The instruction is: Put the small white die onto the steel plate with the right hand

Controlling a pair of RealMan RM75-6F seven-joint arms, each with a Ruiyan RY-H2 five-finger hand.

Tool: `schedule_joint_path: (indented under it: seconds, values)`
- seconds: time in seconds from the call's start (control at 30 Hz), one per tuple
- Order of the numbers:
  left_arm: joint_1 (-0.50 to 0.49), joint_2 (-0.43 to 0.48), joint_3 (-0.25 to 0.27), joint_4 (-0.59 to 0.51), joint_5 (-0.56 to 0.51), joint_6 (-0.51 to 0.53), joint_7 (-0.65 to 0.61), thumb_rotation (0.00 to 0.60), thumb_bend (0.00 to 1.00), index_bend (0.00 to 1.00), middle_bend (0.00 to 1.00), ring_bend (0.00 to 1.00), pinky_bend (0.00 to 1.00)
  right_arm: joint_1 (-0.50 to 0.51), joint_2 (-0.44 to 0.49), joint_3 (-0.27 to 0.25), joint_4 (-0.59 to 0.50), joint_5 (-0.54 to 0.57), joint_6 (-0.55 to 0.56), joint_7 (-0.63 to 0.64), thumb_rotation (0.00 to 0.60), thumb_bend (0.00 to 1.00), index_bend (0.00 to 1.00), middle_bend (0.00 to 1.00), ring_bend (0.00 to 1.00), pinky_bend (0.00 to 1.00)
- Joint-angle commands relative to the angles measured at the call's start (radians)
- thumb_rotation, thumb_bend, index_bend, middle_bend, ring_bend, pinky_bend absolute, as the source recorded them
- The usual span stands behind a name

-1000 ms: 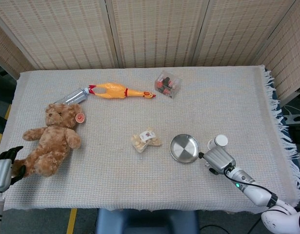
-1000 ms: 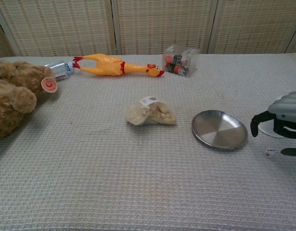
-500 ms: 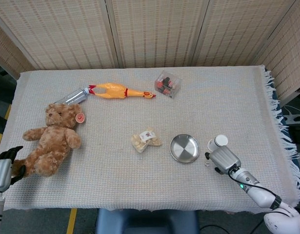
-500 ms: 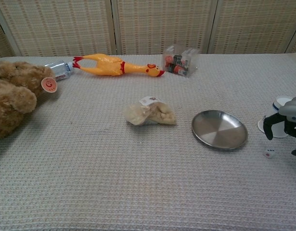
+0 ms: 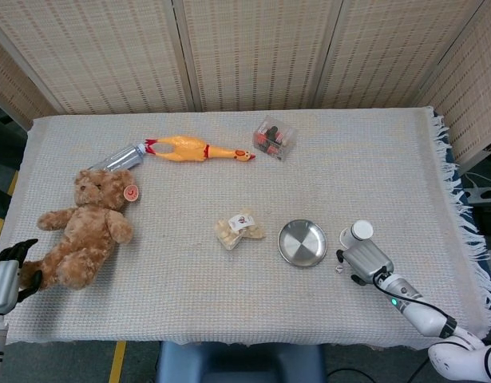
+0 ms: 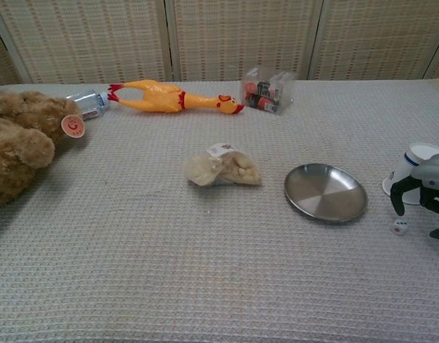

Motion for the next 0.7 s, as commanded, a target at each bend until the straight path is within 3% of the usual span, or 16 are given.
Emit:
schedule_joint_path:
  seconds: [0.03,0.7]
  values:
    - [0.000,0.000,0.000,0.000,0.001,0.002,-0.001,0.600,0.41,0.18,0.22,0.25,0.40,0.001,-0.006,-0.003,0.004,-0.009,-0.002,0.015,0.600,0.17,0.40,0.84,0.83,1.00]
    - [0.001,0.004,0.000,-0.007,0.001,0.002,-0.002,0.600,0.40,0.19,0.22,0.25,0.40,-0.001,-0.047,-0.010,0.067,-0.064,0.020,0.107,0.600,0.17,0.43,0.84,0.84,1.00]
